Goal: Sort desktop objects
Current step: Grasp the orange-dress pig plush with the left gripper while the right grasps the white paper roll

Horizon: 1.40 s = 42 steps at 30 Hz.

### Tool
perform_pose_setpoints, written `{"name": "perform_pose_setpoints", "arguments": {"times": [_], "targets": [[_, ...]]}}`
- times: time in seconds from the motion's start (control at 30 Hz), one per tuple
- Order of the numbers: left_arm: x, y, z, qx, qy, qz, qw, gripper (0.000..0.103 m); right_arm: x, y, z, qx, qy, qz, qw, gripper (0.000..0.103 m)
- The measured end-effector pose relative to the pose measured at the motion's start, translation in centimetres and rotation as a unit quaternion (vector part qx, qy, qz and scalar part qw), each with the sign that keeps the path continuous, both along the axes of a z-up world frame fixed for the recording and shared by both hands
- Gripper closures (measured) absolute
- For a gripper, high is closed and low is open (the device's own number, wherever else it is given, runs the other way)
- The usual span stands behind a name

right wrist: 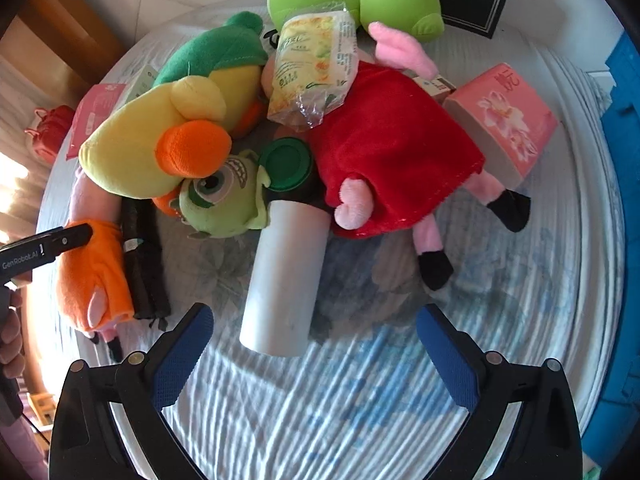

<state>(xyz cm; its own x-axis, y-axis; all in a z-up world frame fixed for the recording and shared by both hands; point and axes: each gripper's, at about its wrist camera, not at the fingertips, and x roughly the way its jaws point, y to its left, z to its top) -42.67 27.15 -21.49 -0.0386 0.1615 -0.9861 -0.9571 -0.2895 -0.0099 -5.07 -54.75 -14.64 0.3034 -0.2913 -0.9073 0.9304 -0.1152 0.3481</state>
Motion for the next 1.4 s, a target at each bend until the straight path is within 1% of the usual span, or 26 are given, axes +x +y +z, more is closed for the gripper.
{"name": "perform_pose_setpoints", "arguments": {"times": [0.03, 0.1, 0.13, 0.17, 0.2, 0.27, 0.37, 0.4, 0.43, 0.47, 0.63, 0.7, 0.77, 0.87, 0.93, 1.0, 1.03, 1.07, 1.1, 1.23, 1.3, 1.4], "targets": [[0.1, 0.3, -0.3, -0.004, 0.005, -0.001, 1.0000, 0.031, 0.3, -0.3, -0.3, 0.005, 0.004, 0.001, 1.000, 0.001], [0.5, 0.7, -0.9, -0.012, 0.014, -0.014, 0.9997, 0.029, 0.8, -0.9, -0.9, 0.016, 0.013, 0.003, 1.000, 0.014], [0.7, 0.9, -1.0, -0.014, 0.019, -0.017, 0.9996, 0.029, 0.9, -1.2, -1.1, 0.023, 0.012, -0.002, 1.000, 0.026], [0.9, 1.0, -1.1, -0.016, 0.024, -0.022, 0.9994, 0.029, 1.0, -1.4, -1.4, 0.030, 0.008, -0.003, 1.000, 0.037], [1.0, 1.1, -1.3, -0.019, 0.027, -0.026, 0.9991, 0.028, 1.2, -1.7, -1.7, 0.035, 0.006, -0.002, 0.999, 0.040], [1.0, 1.3, -1.7, -0.024, 0.031, -0.034, 0.9987, 0.026, 1.7, -2.2, -2.0, 0.041, 0.003, 0.000, 0.999, 0.042], [0.7, 1.3, -2.2, -0.031, 0.028, -0.030, 0.9987, 0.025, 2.4, -2.9, -2.5, 0.049, 0.009, 0.001, 0.999, 0.044], [0.7, 1.2, -2.1, -0.028, 0.027, -0.031, 0.9988, 0.026, 2.6, -3.1, -2.8, 0.052, 0.012, 0.001, 0.999, 0.045], [0.7, 1.1, -1.9, -0.023, 0.026, -0.032, 0.9989, 0.029, 2.7, -3.3, -3.0, 0.056, 0.013, -0.003, 0.998, 0.052], [0.8, 0.8, -1.7, -0.017, 0.025, -0.034, 0.9990, 0.033, 2.8, -3.5, -3.2, 0.058, 0.019, -0.001, 0.998, 0.054], [1.1, -0.9, -0.2, 0.011, 0.020, -0.051, 0.9984, 0.043, 2.8, -2.4, -2.5, 0.046, 0.030, 0.009, 0.998, 0.055], [1.4, -2.0, 1.0, 0.033, 0.031, -0.061, 0.9971, 0.050, 2.7, -1.3, -1.8, 0.036, 0.031, 0.016, 0.999, 0.056], [1.9, -3.2, 2.1, 0.053, 0.035, -0.075, 0.9952, 0.054, 2.6, -0.1, -0.9, 0.024, 0.031, 0.019, 0.999, 0.056], [1.8, -4.5, 2.8, 0.060, 0.021, -0.077, 0.9950, 0.055, 2.4, 1.8, 0.5, 0.008, 0.032, 0.016, 0.999, 0.055], [1.6, -4.5, 2.8, 0.060, 0.025, -0.079, 0.9947, 0.052, 2.4, 2.7, 0.9, 0.006, 0.035, 0.019, 0.999, 0.055], [2.0, -3.8, 2.6, 0.052, 0.026, -0.085, 0.9947, 0.044, 2.4, 3.5, 0.9, 0.010, 0.043, 0.021, 0.999, 0.055], [1.7, -3.8, 2.4, 0.045, 0.025, -0.087, 0.9949, 0.042, 2.3, 3.9, 0.7, 0.014, 0.047, 0.020, 0.999, 0.055], [2.0, -3.4, 2.0, 0.038, 0.025, -0.088, 0.9951, 0.038, 2.2, 4.1, 0.5, 0.019, 0.046, 0.017, 0.999, 0.055], [1.3, -2.5, 1.6, 0.030, 0.021, -0.084, 0.9958, 0.036, 1.9, 4.4, 0.2, 0.024, 0.042, 0.014, 0.999, 0.055], [1.3, 0.3, -0.1, -0.006, 0.007, -0.080, 0.9968, 0.030, 0.8, 5.3, -0.6, 0.037, 0.041, -0.007, 0.998, 0.055], [1.7, 1.3, -1.0, -0.021, 0.016, -0.088, 0.9957, 0.029, 0.2, 5.4, -0.9, 0.041, 0.039, -0.014, 0.998, 0.055], [2.1, 2.2, -2.3, -0.041, 0.041, -0.100, 0.9934, 0.028, -0.7, 5.2, -1.3, 0.048, 0.043, -0.028, 0.998, 0.055]]}}
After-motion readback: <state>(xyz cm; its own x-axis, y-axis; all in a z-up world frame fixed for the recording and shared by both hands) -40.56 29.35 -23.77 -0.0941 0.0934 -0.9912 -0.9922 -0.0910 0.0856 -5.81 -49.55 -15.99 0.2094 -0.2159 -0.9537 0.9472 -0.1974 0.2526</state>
